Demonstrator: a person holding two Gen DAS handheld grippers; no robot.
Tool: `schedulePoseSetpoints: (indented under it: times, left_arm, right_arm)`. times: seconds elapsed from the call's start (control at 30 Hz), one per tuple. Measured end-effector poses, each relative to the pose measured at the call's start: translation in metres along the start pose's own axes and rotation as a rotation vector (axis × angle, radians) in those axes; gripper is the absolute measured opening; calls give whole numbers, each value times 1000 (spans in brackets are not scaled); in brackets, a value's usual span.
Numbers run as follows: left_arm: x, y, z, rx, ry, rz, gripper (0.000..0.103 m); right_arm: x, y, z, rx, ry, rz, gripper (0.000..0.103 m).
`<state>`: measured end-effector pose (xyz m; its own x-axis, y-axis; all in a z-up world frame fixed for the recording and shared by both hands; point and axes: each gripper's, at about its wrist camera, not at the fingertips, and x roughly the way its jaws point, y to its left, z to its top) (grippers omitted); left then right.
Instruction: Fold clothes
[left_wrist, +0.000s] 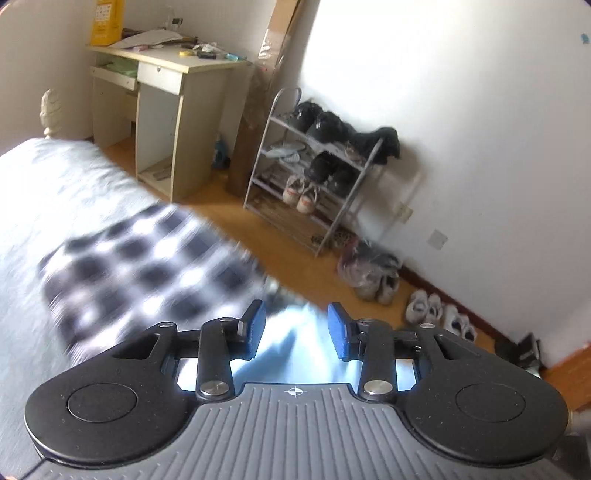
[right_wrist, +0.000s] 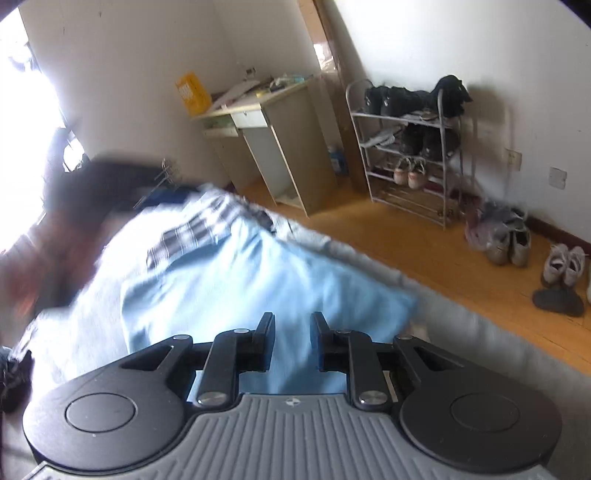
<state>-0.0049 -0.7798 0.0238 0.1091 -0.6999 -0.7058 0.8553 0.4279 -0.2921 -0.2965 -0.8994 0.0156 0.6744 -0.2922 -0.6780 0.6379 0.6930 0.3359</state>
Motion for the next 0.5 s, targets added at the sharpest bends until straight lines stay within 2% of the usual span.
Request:
schedulePoseSetpoints:
  times: [0.07,0.13,0.2,0.3,0.43,0.5]
  left_arm:
    - [-22,9,-20,-13,14,18,37]
    - [-42,16,-36,-14,30,23,37]
    - [-59,23,-52,-1,42,33,37]
    - [-73,39,-76,-44,76,26,38]
    - [-68,51,-85,-66,86,7,38]
    - [-64,53,-80,-33,44,-22,38]
  right_arm:
    - [21,-6,9,3,26,-21,22]
    - [35,-15,17,34,31,-103,22]
    - [33,-13,29,99,-21,-143,22]
    - [30,18,45,33,-61,-89,22]
    - [70,90,50,-163,91,71,22]
    - [94,115,50,-212,133,78,22]
